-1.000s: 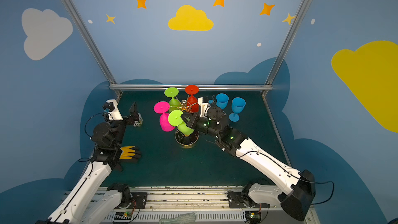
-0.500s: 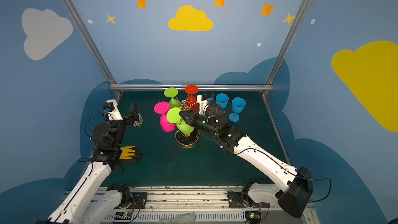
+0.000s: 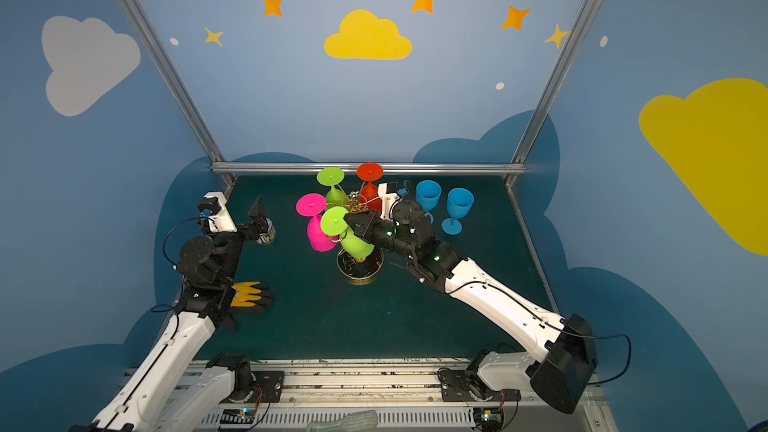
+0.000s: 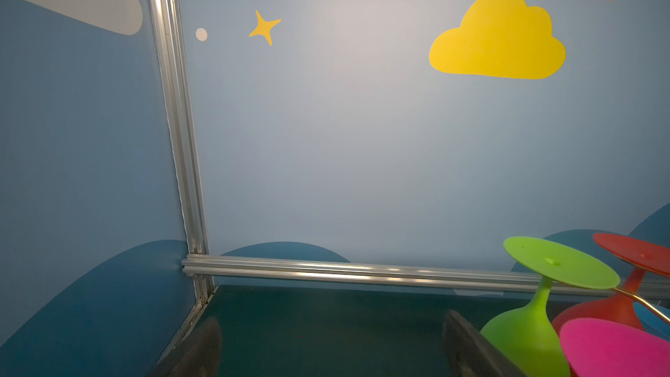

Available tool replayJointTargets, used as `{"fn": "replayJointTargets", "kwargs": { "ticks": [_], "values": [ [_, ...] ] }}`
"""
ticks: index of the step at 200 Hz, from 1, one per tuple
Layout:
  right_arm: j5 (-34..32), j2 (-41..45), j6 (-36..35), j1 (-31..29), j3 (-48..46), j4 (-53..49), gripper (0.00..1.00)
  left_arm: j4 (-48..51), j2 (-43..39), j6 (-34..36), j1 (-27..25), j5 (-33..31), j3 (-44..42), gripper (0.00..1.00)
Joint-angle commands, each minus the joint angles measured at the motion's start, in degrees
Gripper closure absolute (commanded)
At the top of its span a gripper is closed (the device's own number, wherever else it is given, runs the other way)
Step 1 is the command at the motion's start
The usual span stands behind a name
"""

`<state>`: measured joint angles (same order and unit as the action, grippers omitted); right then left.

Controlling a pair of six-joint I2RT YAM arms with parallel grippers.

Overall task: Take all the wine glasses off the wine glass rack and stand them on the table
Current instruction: 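Close the right gripper on the lime green glass foot, then pull the lime green glass off its rack arm with the right gripper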

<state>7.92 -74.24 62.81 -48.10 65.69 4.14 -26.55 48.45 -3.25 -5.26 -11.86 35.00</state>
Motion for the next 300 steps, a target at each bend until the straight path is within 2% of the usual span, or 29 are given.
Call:
{"fn": "replayJointTargets", "kwargs": {
  "ticks": [1, 54, 135, 300],
  "values": [
    [-2.99, 0.56, 1.73, 0.13, 1.95, 5.48, 1.00, -0.78, -0.90, -0.36, 0.17, -0.53, -0.44, 0.06],
    [-2.74, 1.49, 8.27, 0.34, 0.00, 8.51, 1.00, -0.74, -0.98, -0.40, 0.16, -0.62, -0.48, 0.06],
    [-5.17, 1.65, 8.89, -0.55, 1.19, 4.96, 1.00, -0.82, -0.91, -0.40, 0.19, -0.41, -0.45, 0.06],
    [-14.31, 0.87, 7.96, -5.30, 5.63, -3.79, 1.00, -0.86, -1.60, -0.62, 0.24, -0.53, -0.50, 0.06]
  ]
}}
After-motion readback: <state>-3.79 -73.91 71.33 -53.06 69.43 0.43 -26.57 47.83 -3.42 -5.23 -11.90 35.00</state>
